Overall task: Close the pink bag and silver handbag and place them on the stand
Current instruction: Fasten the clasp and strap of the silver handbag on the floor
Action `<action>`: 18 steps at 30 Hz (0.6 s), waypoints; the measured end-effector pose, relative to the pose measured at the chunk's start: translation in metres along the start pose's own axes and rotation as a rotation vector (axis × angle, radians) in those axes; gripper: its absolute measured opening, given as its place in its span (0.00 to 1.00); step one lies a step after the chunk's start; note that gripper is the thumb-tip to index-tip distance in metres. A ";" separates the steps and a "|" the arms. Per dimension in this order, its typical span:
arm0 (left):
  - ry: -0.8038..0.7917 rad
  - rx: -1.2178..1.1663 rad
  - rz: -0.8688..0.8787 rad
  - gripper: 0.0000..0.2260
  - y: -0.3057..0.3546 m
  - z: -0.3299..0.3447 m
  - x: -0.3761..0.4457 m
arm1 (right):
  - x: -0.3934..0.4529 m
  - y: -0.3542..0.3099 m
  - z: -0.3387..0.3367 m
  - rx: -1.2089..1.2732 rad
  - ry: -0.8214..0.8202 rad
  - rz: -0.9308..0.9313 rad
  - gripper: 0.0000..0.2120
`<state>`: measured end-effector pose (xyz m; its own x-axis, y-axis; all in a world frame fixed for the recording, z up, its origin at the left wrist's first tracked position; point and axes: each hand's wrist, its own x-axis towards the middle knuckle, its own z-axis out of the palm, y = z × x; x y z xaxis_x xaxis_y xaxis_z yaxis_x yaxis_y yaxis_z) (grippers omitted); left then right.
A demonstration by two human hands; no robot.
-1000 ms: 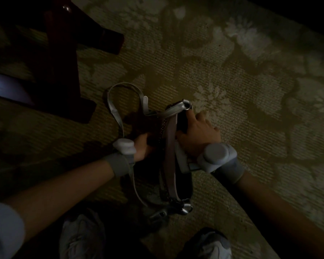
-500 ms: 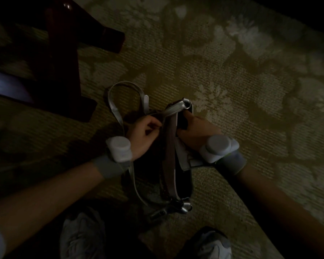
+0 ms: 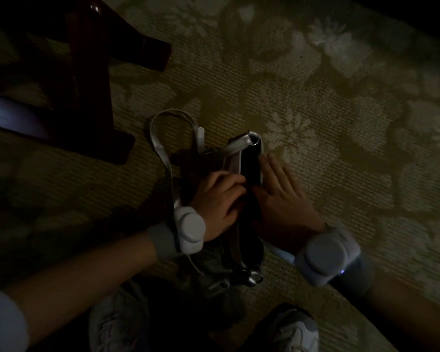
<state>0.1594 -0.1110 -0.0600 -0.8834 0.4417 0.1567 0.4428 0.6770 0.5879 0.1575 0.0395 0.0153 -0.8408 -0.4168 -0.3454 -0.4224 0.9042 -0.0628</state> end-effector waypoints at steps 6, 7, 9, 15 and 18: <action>-0.055 -0.200 -0.065 0.11 -0.006 -0.010 0.005 | -0.002 -0.018 0.005 -0.124 0.035 -0.159 0.20; -0.063 -0.222 -0.083 0.11 -0.004 -0.011 0.006 | 0.000 -0.019 0.008 -0.144 0.012 -0.196 0.19; -0.068 -0.243 -0.104 0.11 -0.001 -0.013 0.006 | 0.001 -0.017 0.015 -0.208 -0.020 -0.272 0.13; -0.068 -0.230 -0.085 0.11 -0.002 -0.012 0.007 | 0.006 -0.005 0.021 -0.146 -0.130 -0.380 0.09; -0.071 -0.196 -0.064 0.11 -0.001 -0.013 0.006 | 0.004 -0.007 0.011 -0.148 -0.319 -0.425 0.11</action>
<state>0.1517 -0.1166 -0.0497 -0.8927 0.4463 0.0619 0.3415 0.5807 0.7390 0.1605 0.0326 0.0042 -0.4516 -0.6724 -0.5865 -0.7644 0.6306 -0.1344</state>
